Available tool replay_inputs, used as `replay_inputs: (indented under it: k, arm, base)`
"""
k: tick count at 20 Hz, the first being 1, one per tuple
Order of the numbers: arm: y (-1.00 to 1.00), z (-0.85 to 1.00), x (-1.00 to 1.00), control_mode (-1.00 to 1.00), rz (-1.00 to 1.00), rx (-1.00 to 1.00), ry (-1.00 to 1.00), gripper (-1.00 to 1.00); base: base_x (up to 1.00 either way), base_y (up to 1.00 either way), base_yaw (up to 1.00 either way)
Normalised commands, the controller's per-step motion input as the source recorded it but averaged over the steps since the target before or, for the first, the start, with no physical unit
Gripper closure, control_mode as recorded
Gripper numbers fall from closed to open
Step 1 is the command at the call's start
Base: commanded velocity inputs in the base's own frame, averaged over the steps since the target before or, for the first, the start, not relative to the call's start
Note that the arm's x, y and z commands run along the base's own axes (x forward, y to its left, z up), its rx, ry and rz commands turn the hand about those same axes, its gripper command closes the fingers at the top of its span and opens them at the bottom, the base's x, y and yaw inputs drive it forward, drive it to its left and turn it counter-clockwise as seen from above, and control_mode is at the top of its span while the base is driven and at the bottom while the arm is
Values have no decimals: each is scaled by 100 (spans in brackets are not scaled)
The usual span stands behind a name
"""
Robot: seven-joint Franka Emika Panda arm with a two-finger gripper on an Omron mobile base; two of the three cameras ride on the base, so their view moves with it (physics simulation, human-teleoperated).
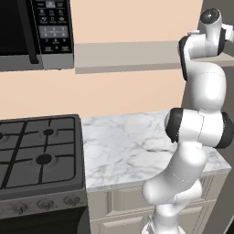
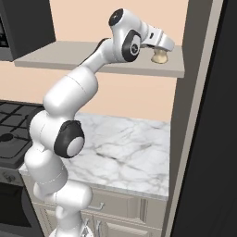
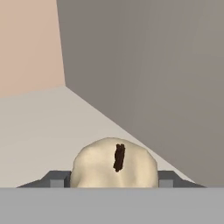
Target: Get the candle and the beer from the cabinet and move them to the dining counter.
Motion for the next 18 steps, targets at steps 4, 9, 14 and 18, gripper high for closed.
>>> replay_inputs:
  k: [4,9,14,18]
  arm:
    - [11,0,-23,-100,0,0,0,100]
    - [19,1,-64,-100,0,-1,0,100]
    - [55,1,-73,-100,-7,-1,1,100]
    - [70,0,-84,-100,-7,0,2,100]
  base:
    - [0,0,0]
    - [0,0,0]
    - [0,0,0]
    - [0,0,0]
